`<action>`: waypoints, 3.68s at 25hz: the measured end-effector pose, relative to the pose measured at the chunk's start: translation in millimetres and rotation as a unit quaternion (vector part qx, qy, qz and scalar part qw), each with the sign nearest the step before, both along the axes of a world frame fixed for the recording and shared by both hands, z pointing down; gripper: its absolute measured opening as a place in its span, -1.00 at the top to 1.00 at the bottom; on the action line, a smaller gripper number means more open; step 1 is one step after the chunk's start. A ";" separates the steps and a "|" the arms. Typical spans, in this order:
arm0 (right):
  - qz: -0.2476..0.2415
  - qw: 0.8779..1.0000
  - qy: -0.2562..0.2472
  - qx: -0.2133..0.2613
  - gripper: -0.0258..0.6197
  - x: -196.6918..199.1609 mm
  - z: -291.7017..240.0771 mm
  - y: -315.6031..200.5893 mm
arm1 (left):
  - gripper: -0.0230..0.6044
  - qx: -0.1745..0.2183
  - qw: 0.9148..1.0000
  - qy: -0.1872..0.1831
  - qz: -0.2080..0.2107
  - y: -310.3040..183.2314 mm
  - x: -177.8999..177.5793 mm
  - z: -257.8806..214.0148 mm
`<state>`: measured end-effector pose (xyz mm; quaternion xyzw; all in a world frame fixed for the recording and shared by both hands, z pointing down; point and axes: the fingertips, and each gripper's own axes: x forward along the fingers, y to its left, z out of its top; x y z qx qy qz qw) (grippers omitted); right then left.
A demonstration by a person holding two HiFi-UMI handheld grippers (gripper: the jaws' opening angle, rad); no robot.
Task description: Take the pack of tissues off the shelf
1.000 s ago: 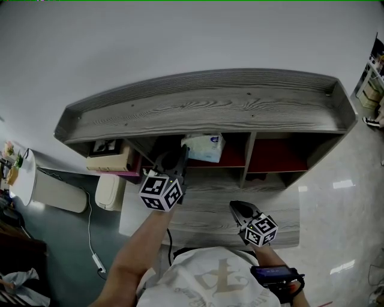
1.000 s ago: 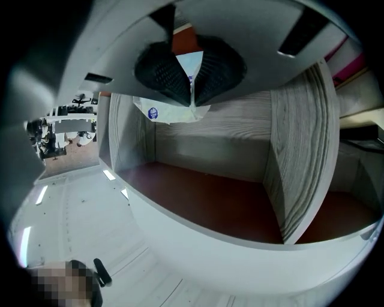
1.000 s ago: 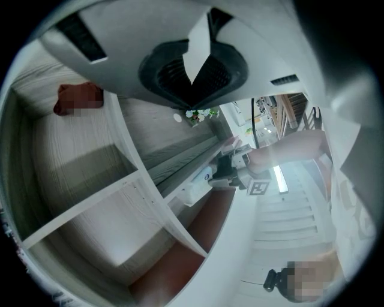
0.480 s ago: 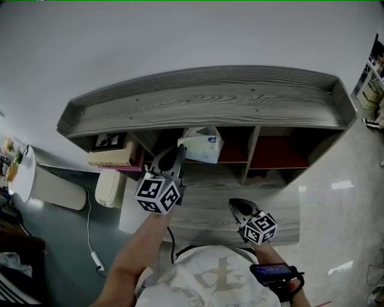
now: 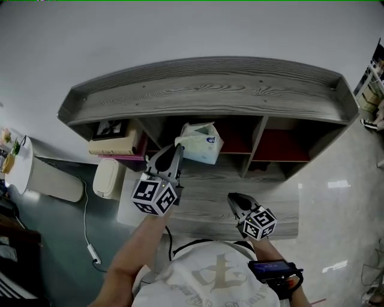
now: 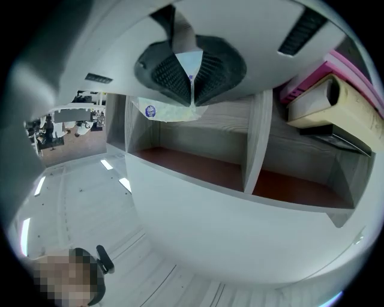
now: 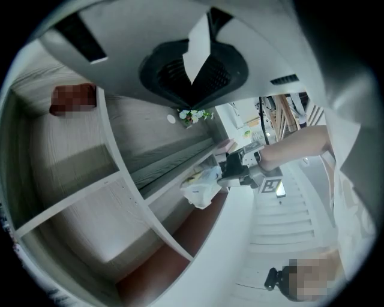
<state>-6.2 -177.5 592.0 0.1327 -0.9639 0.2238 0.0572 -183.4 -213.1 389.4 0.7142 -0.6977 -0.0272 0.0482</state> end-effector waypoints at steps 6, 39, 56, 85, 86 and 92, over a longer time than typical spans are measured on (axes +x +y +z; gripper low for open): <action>-0.004 1.000 0.003 0.006 0.91 -4.0 -4.1 7.3 | 0.83 0.008 1.000 0.006 0.003 22.6 -0.5 -0.5; -0.043 0.999 0.008 0.030 0.91 -33.9 -21.7 44.4 | 0.83 -0.041 0.999 0.033 0.004 143.7 -4.8 92.6; -0.056 0.998 0.013 0.039 0.91 -31.7 -19.1 47.2 | 0.82 -0.091 0.993 0.063 -0.038 189.5 -12.4 155.4; -0.070 0.997 0.015 0.038 0.91 -34.5 -15.1 58.6 | 0.83 -0.113 0.988 0.094 -0.051 204.5 -11.4 177.2; -0.072 0.997 0.015 0.039 0.91 -35.5 -15.2 58.5 | 0.83 -0.113 0.988 0.093 -0.053 204.8 -12.0 176.8; -0.073 0.996 0.013 0.041 0.91 -35.0 -15.4 55.4 | 0.83 -0.111 0.988 0.093 -0.051 200.6 -8.8 180.5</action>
